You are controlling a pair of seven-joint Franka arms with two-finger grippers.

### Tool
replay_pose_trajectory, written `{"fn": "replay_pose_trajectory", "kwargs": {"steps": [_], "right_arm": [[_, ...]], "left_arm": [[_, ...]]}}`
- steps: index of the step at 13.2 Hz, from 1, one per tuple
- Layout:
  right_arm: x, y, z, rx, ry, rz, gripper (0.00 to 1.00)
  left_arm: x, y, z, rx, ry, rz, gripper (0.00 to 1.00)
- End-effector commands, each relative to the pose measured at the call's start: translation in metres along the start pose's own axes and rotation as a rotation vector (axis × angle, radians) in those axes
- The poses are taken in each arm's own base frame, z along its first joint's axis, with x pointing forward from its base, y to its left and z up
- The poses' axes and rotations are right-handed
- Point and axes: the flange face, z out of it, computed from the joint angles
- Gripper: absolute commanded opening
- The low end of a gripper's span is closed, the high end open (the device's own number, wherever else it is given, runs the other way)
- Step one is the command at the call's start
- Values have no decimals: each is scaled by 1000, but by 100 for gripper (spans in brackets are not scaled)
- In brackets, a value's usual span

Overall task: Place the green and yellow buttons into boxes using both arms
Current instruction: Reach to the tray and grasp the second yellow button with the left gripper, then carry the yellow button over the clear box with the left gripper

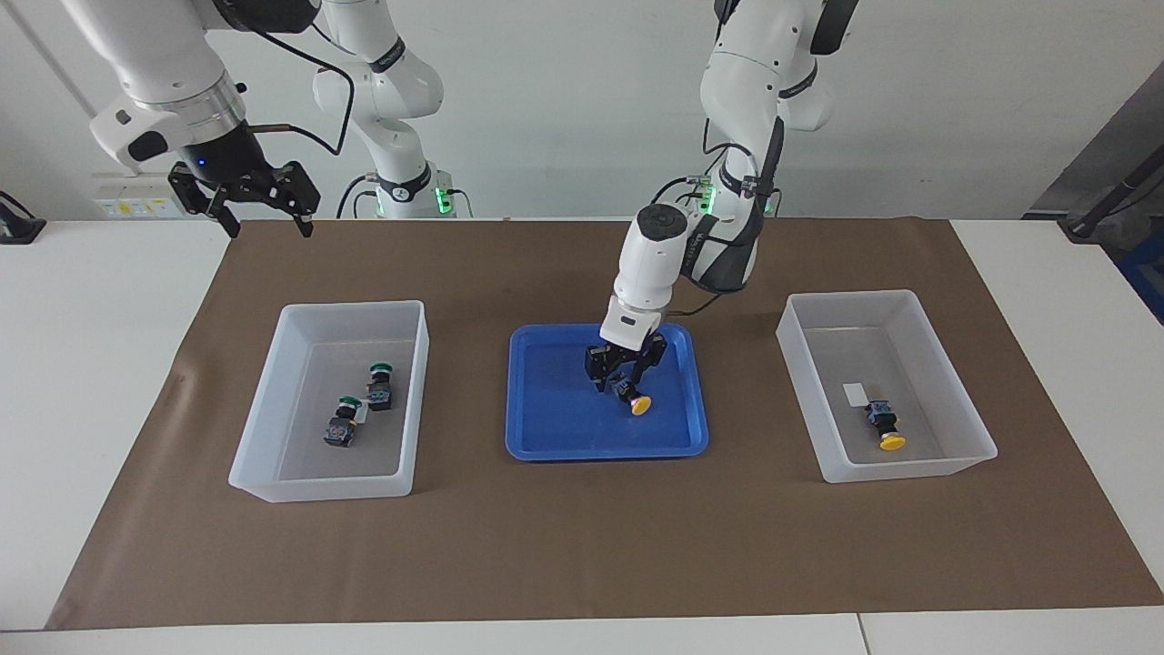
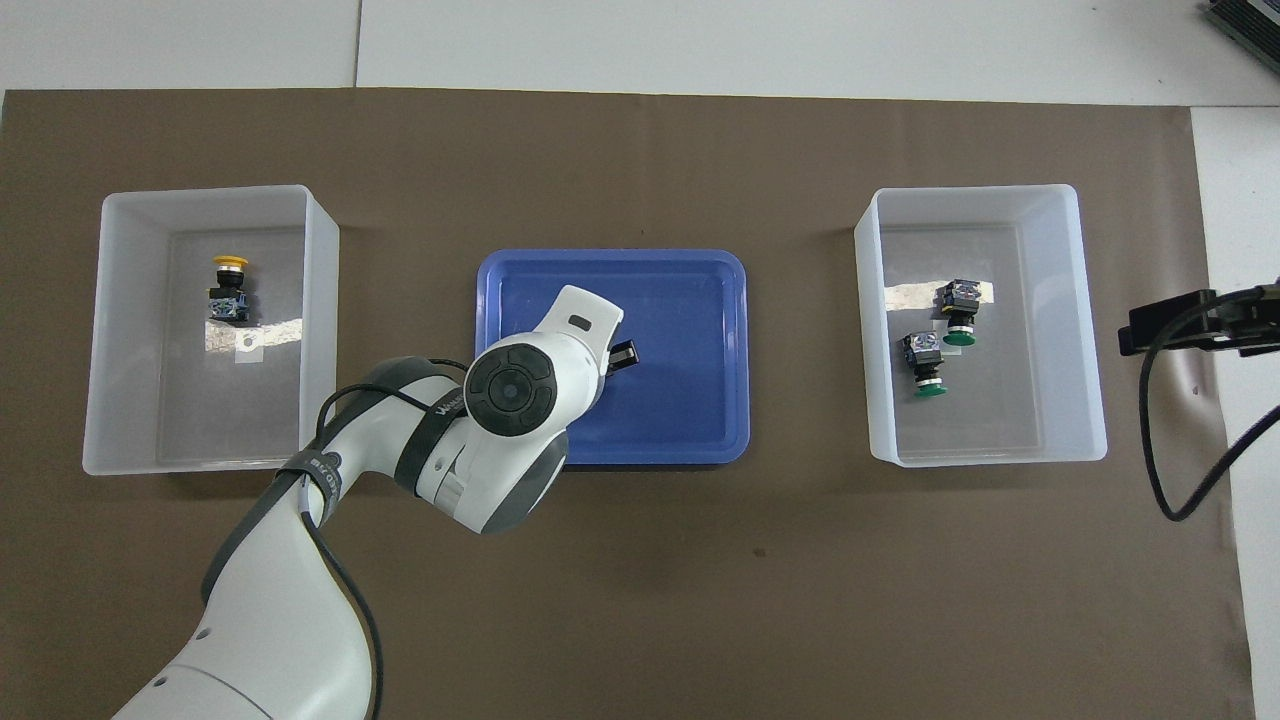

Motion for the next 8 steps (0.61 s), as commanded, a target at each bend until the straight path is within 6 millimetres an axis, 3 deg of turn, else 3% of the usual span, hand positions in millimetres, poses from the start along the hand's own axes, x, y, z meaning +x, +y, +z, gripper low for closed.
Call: {"fn": "replay_pose_trajectory", "kwargs": {"steps": [1, 4, 8], "right_arm": [[-6, 0, -2, 21, -3, -16, 100], [-6, 0, -2, 21, -3, -16, 100], [-6, 0, -2, 21, -5, -17, 100]], "left_arm": [[6, -5, -11, -3, 39, 4, 0], [34, -19, -64, -11, 87, 9, 0], [91, -80, -129, 43, 108, 96, 0]]}}
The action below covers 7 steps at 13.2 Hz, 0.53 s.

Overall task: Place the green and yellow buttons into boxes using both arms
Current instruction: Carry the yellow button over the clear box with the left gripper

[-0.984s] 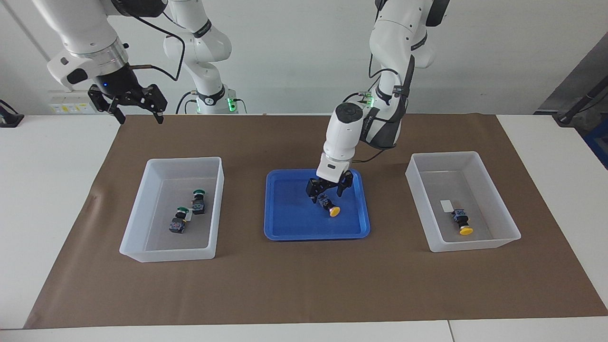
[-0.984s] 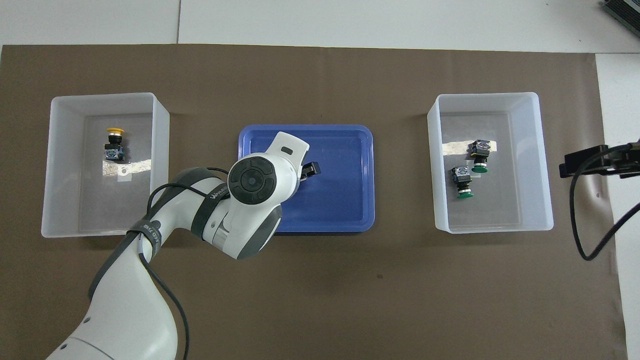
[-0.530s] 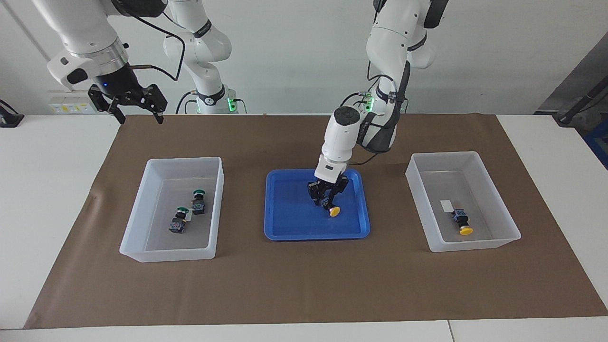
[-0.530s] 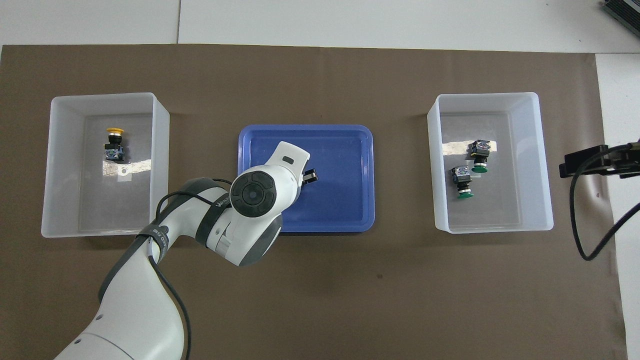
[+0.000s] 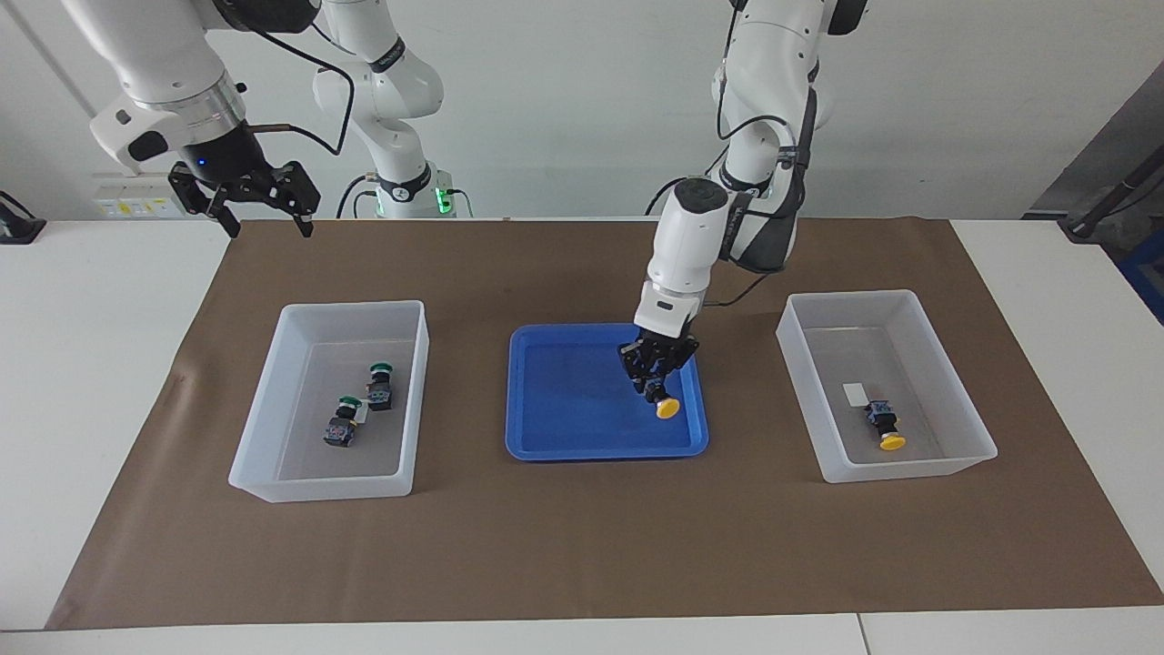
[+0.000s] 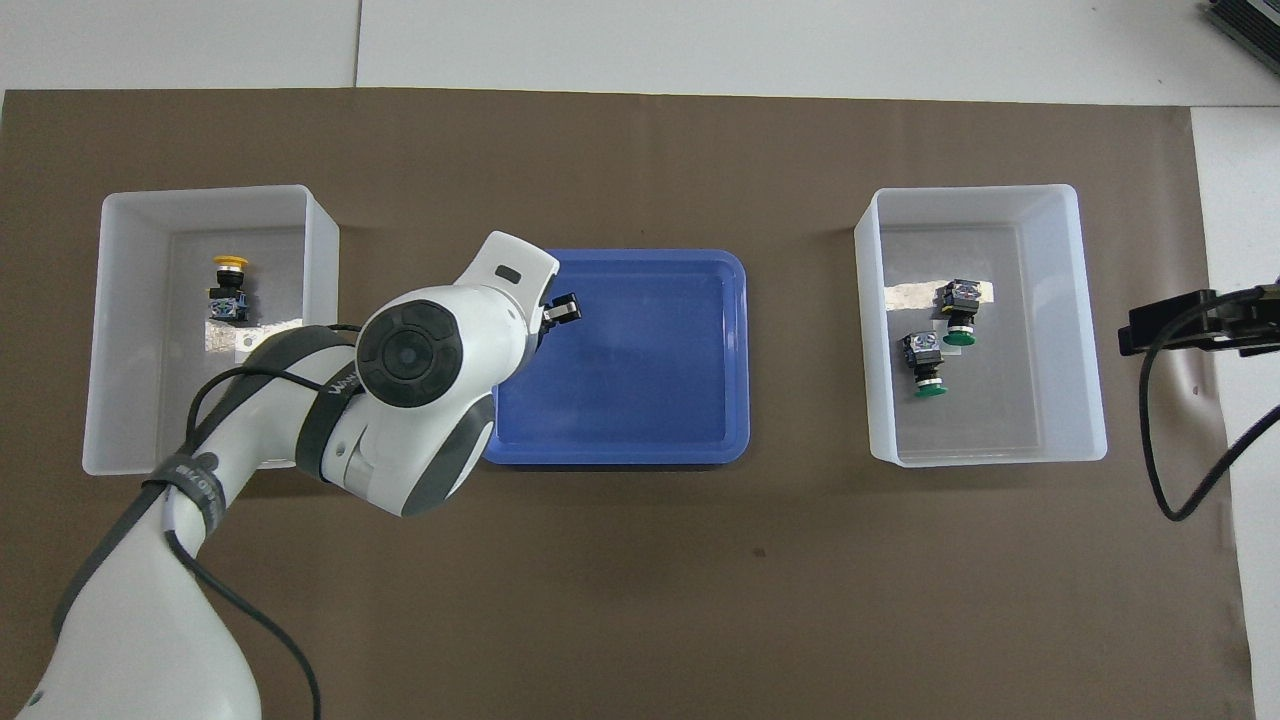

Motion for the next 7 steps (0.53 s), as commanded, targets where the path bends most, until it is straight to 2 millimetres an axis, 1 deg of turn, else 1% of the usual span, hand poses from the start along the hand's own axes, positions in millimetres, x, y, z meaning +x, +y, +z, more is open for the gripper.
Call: {"fn": "replay_pose_trajectory", "kwargs": {"steps": [1, 2, 4, 5, 6, 7], "right_arm": [[-6, 0, -2, 21, -3, -16, 100], [-6, 0, -2, 21, -5, -17, 100], [-6, 0, -2, 21, -3, -17, 100], [-6, 0, -2, 21, -3, -17, 100], [-6, 0, -2, 21, -5, -16, 100], [-6, 0, -2, 21, -5, -16, 100]], "left_arm": [[39, -56, -40, 52, 19, 70, 0], [58, -73, -46, 65, 22, 93, 0], [105, -119, -58, 73, 54, 128, 0], [123, -135, -59, 78, 64, 141, 0], [134, -151, -59, 85, 73, 155, 0], [144, -174, -62, 98, 73, 169, 0]]}}
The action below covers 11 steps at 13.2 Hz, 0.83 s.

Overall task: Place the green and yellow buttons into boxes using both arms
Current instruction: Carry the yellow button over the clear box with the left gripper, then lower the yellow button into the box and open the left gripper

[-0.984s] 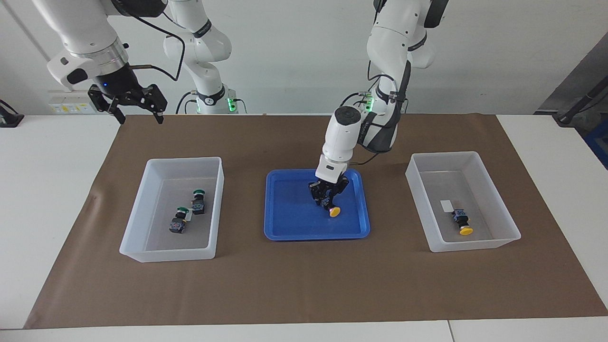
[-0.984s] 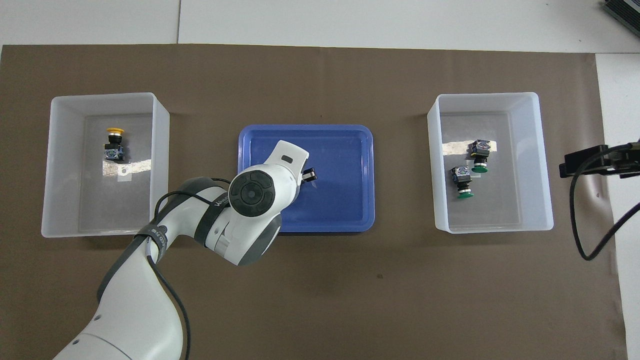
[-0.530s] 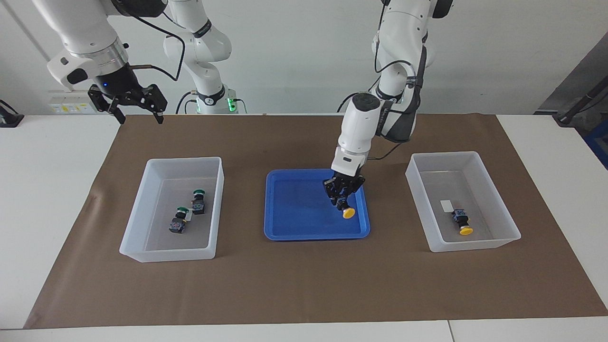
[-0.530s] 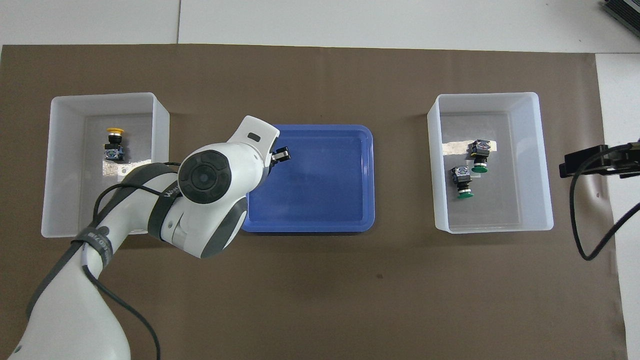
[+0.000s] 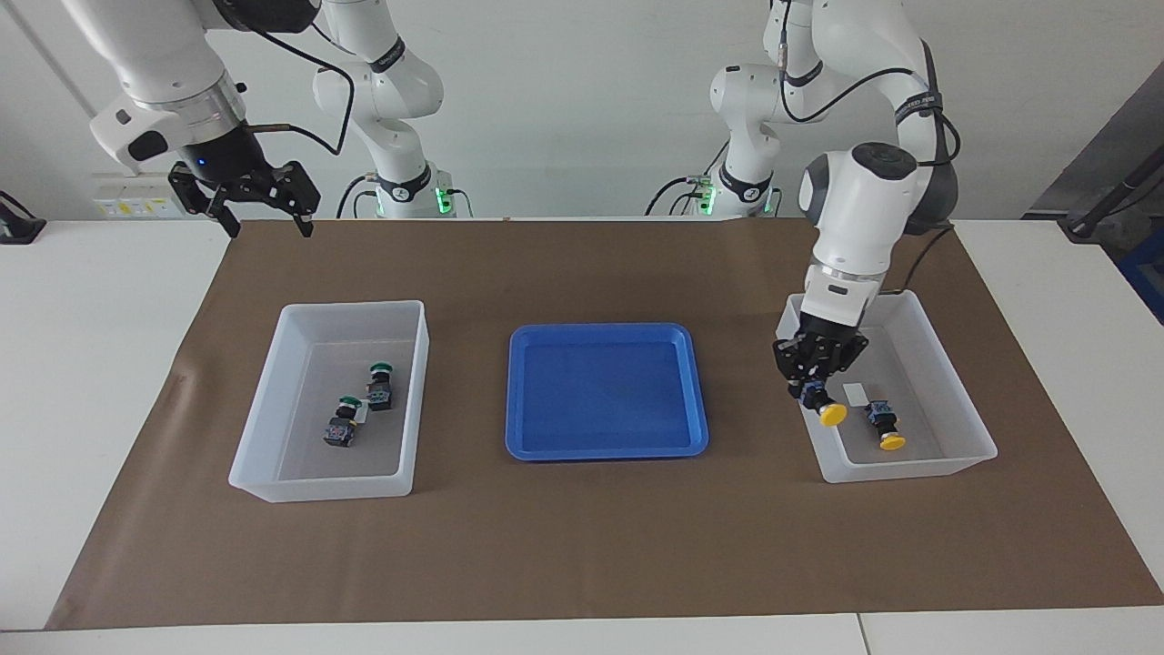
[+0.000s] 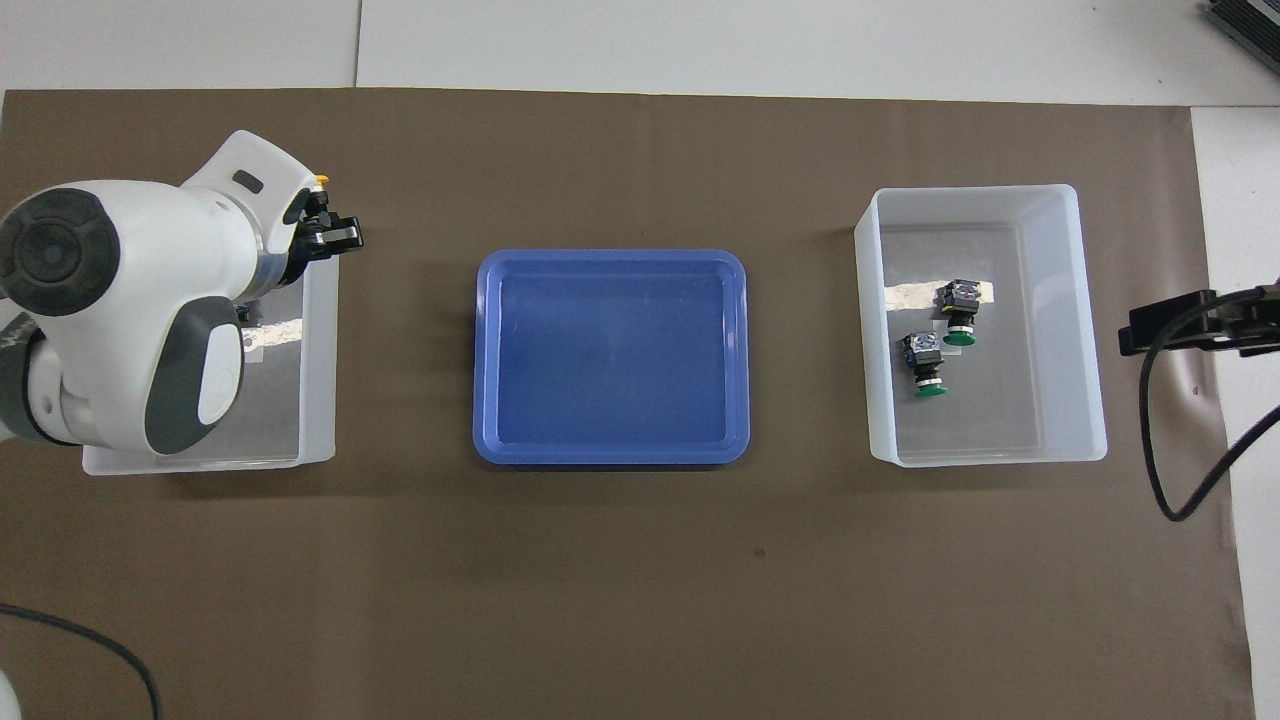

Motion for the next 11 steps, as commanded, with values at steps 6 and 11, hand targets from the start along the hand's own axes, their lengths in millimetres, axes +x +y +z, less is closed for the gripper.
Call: {"fn": "replay_pose_trajectory", "kwargs": {"steps": [6, 11], "right_arm": [[-5, 1, -2, 21, -3, -17, 100], [-5, 1, -2, 21, -3, -15, 100]], "left_arm": [[13, -101, 52, 24, -105, 75, 0], [-18, -115, 103, 31, -205, 99, 0]]}}
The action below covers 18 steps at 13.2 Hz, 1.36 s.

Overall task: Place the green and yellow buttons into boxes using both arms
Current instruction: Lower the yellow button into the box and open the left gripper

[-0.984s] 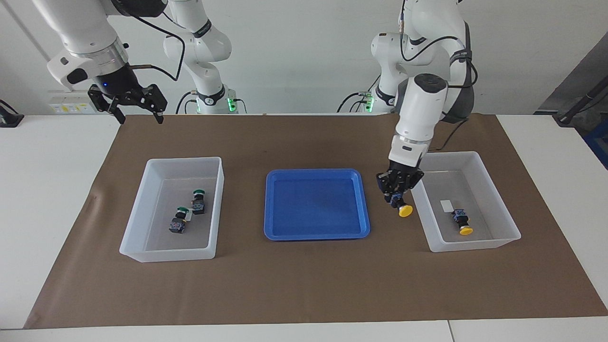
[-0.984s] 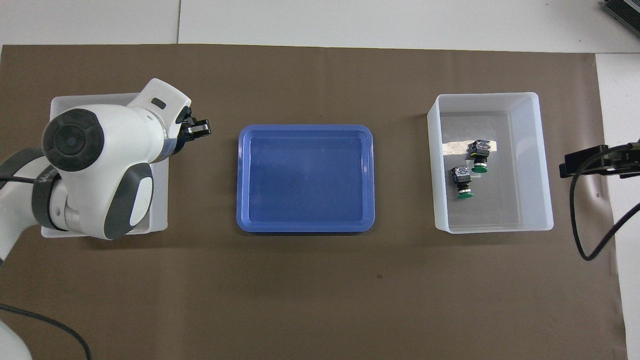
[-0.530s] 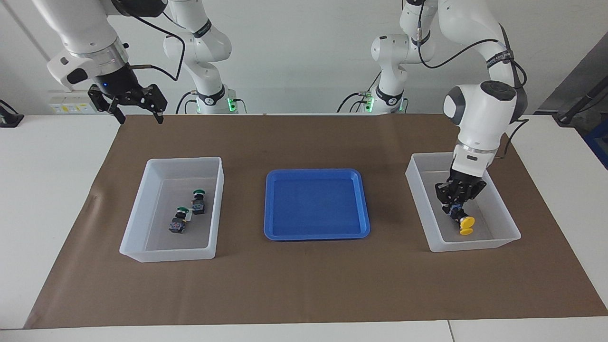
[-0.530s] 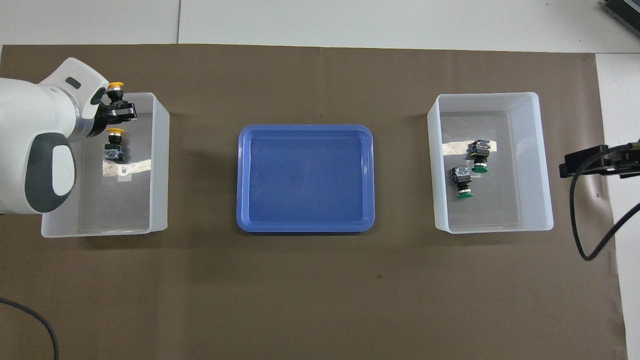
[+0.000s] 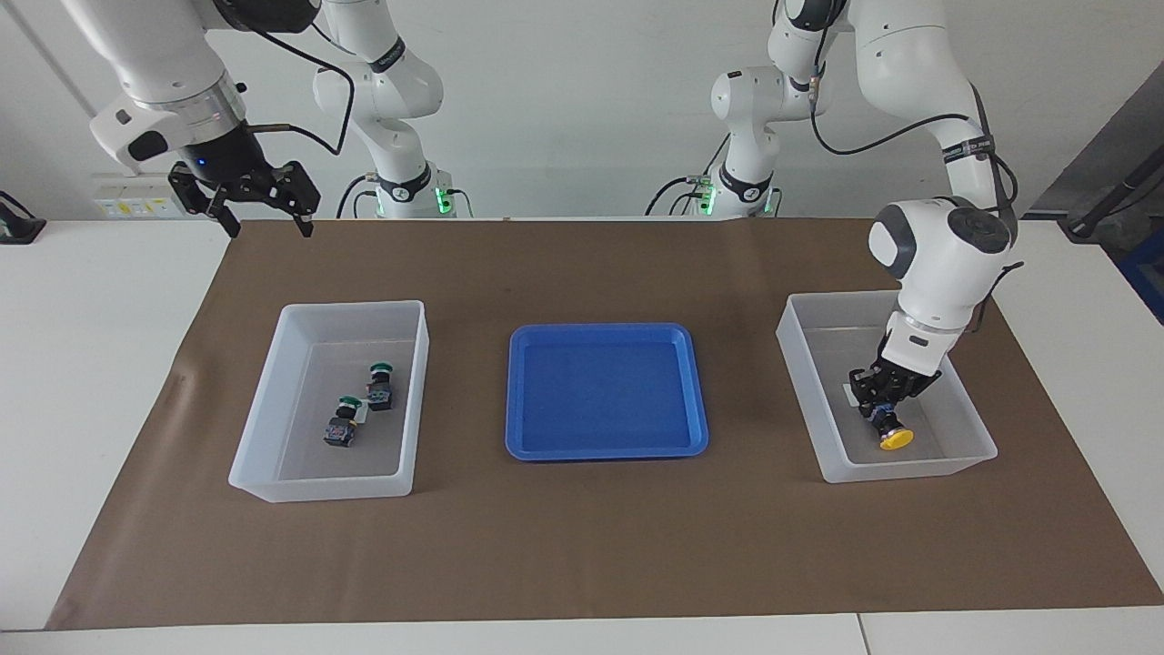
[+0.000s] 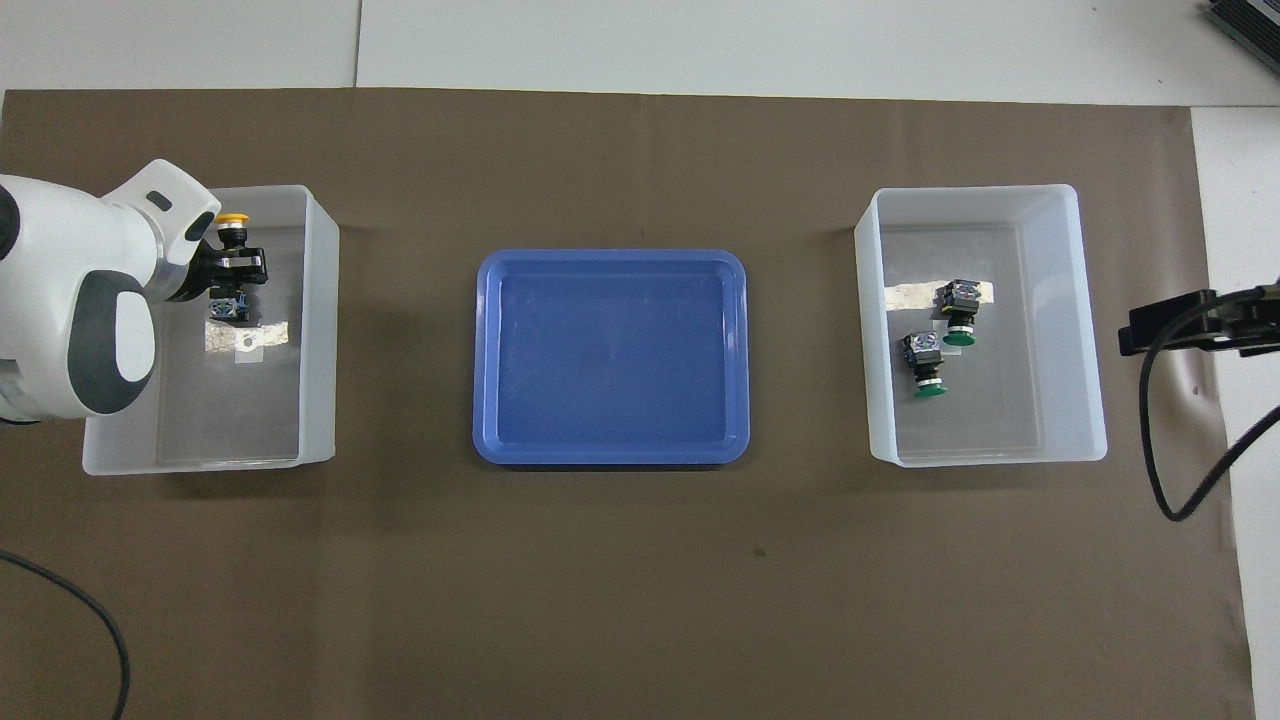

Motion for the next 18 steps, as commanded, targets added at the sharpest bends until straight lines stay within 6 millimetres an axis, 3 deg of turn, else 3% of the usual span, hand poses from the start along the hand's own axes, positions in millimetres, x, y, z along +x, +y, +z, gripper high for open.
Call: {"fn": "replay_pose_trajectory", "kwargs": {"steps": [1, 2, 3, 4, 5, 7, 11, 16, 18], "right_arm": [[-5, 1, -2, 21, -3, -15, 100], [-5, 1, -2, 21, -5, -15, 100], [-5, 1, -2, 21, -5, -17, 100], [-5, 1, -2, 21, -5, -15, 100], [-5, 1, -2, 21, -3, -15, 100], [-5, 1, -2, 21, -3, -16, 100], [-5, 1, -2, 21, -5, -15, 100], [-5, 1, -2, 21, -3, -16, 100], [-5, 1, -2, 21, -3, -17, 100]], "left_arm": [[-16, -4, 21, -13, -51, 43, 0], [-21, -5, 27, -12, -58, 52, 6], [-22, -6, 28, -12, -62, 52, 33], [-23, -6, 29, -12, -68, 56, 68], [-24, -6, 29, -12, -72, 65, 85], [-24, -6, 29, -13, -75, 76, 100], [-12, -2, 0, -12, -14, 83, 100], [-6, 10, -78, -13, 75, 103, 100], [-7, 29, -110, -15, 58, 136, 100]]}}
